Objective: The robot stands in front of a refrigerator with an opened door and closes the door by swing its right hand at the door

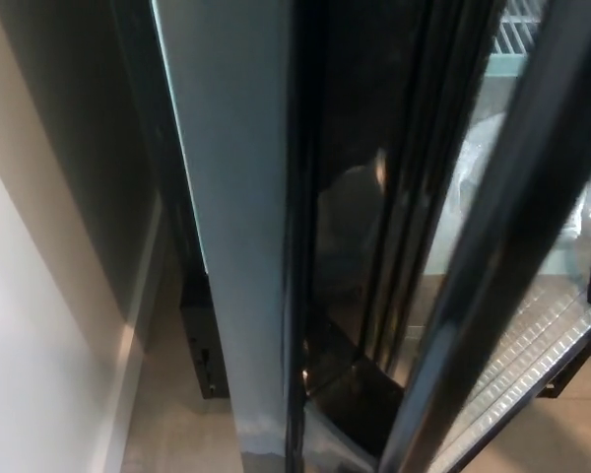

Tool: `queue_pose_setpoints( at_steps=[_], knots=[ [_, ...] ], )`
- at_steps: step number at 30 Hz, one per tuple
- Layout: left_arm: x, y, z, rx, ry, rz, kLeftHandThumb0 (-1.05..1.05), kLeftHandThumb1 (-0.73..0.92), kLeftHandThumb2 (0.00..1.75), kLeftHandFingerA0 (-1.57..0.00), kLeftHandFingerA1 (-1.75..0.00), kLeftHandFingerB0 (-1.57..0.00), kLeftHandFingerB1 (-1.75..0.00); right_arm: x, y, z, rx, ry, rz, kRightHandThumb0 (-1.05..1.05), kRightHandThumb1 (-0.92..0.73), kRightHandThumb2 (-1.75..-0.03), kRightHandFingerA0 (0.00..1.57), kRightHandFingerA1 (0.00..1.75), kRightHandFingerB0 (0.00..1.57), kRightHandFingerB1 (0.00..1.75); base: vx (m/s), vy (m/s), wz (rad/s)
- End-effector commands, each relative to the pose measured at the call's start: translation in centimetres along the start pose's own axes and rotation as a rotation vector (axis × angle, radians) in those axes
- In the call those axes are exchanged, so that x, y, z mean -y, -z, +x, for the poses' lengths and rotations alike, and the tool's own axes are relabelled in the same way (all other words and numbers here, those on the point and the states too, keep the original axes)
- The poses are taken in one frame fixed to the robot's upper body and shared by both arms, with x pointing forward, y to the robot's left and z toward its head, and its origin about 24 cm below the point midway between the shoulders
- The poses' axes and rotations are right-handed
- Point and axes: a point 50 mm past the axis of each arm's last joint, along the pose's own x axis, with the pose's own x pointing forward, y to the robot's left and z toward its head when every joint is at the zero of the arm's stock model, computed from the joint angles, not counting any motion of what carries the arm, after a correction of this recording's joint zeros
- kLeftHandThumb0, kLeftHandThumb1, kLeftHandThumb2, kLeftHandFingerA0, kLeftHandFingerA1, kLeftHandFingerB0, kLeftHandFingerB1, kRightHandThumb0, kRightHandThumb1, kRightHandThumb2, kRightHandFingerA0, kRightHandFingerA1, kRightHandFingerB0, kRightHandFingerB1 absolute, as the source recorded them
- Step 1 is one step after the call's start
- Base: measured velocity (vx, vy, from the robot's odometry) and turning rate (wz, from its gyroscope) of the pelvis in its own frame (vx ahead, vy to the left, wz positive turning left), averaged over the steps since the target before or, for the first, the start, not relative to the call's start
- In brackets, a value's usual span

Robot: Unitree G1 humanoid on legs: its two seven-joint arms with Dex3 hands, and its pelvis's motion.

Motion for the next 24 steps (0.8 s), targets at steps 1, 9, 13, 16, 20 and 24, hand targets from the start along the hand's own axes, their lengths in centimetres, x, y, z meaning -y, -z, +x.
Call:
queue_pose_setpoints(
  at_steps=[1, 9, 13, 16, 20, 24],
  knots=[
    [-0.9, 0.4, -0.2, 0.012, -0.034, 0.073, -0.48, 0.61, 0.97, -0.39, -0.56, -0.26, -0.48, -6.6, 0.0, 2.4, 0.288, -0.293, -0.37, -0.87, -0.86, -1.06, 0.0, 0.05, 0.0, 0.08, 0.0, 0.0, 0.0],
    [-1.1, -0.5, 0.0, 0.03, -0.023, 0.025, -0.52, 0.63, 0.93, -0.37, -0.52, -0.26, -0.46, -13.3, 8.8, 1.9, 0.035, -0.785, -0.485, -0.78, -0.77, -1.09, 0.0, 0.16, 0.03, 0.21, 0.0, 0.0, 0.0],
    [-1.2, -0.8, 0.1, 0.046, -0.025, 0.025, -0.48, 0.62, 0.94, -0.39, -0.54, -0.28, -0.48, -14.0, 12.8, 0.6, -0.138, -0.96, -0.594, -0.68, -0.88, -0.66, 0.03, 0.22, 0.09, 0.24, 0.0, 0.0, 0.0],
    [-1.2, -0.8, 0.0, 0.05, -0.022, 0.031, -0.48, 0.62, 0.95, -0.39, -0.55, -0.27, -0.48, -13.9, 15.0, -0.3, -0.234, -1.031, -0.663, -0.76, -0.73, -1.03, 0.0, 0.25, 0.12, 0.31, 0.0, 0.0, 0.0],
    [-1.3, -0.9, 0.1, 0.048, -0.025, 0.039, -0.48, 0.62, 0.95, -0.39, -0.55, -0.27, -0.48, -12.8, 17.6, -1.2, -0.378, -1.121, -0.734, -0.7, -0.82, -0.69, 0.08, 0.22, 0.13, 0.24, 0.0, 0.0, 0.0],
    [-1.5, -0.9, 0.0, 0.051, -0.022, 0.073, -0.47, 0.63, 0.96, -0.4, -0.55, -0.29, -0.48, -11.2, 18.8, -2.5, -0.441, -1.174, -0.77, -0.75, -0.72, -1.06, 0.0, 0.31, 0.16, 0.41, 0.0, 0.0, 0.0]
  ],
)
